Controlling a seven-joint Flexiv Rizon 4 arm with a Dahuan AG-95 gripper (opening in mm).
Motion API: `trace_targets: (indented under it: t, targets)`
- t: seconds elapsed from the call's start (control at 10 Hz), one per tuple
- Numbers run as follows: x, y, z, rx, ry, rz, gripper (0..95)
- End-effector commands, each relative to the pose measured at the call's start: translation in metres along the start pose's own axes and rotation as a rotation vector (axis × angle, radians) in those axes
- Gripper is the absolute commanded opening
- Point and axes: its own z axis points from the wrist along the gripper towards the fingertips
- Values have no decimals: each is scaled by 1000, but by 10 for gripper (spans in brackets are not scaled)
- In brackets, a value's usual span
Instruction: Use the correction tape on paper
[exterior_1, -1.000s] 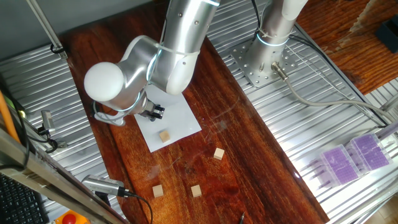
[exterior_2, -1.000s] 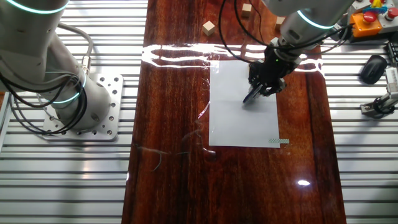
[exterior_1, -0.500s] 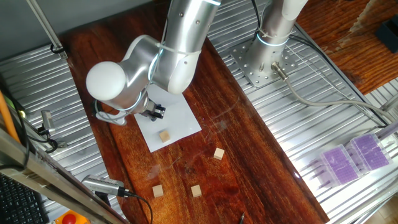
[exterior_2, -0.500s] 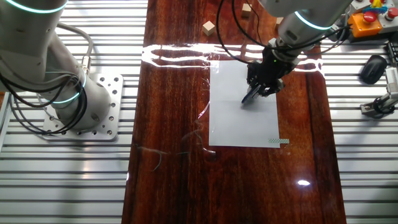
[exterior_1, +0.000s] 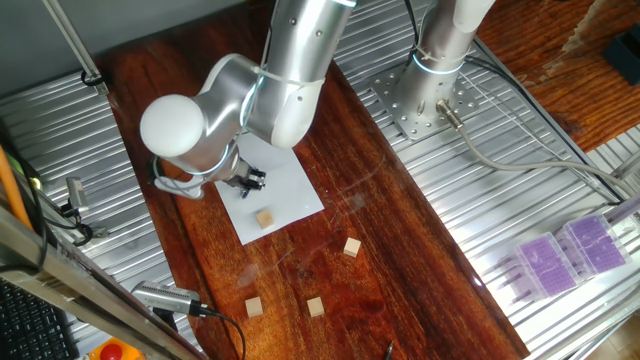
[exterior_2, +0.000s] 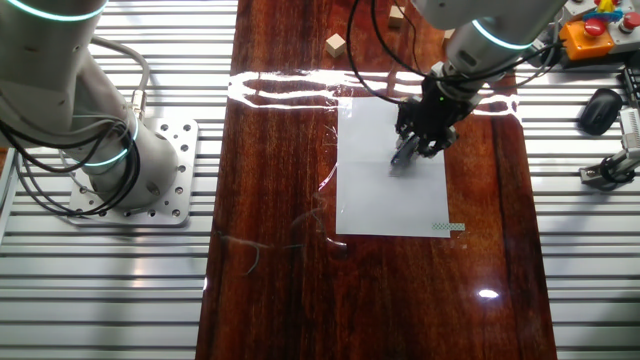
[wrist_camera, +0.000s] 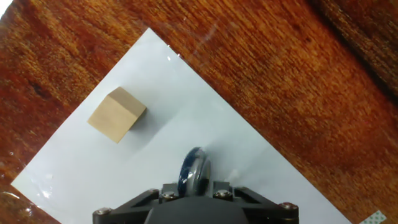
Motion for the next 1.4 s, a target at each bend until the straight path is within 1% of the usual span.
trace_targets:
  t: [0.1,0.2,0.3,0.6,0.7,1.0,1.2,1.4]
  targets:
    - [-1,0,-1,-5,-3,-1,570]
    - [1,0,-6,-7,-6,-1,570]
    - [1,1,-8,-7,-6,1,380]
    - [7,2,-21,-35,-27,10,380]
    - [11,2,-26,-55,-44,14,380]
    - [17,1,-29,-67,-56,20,380]
    - [24,-7,-33,-78,-71,12,380]
    - [27,-25,-36,-78,-76,-5,380]
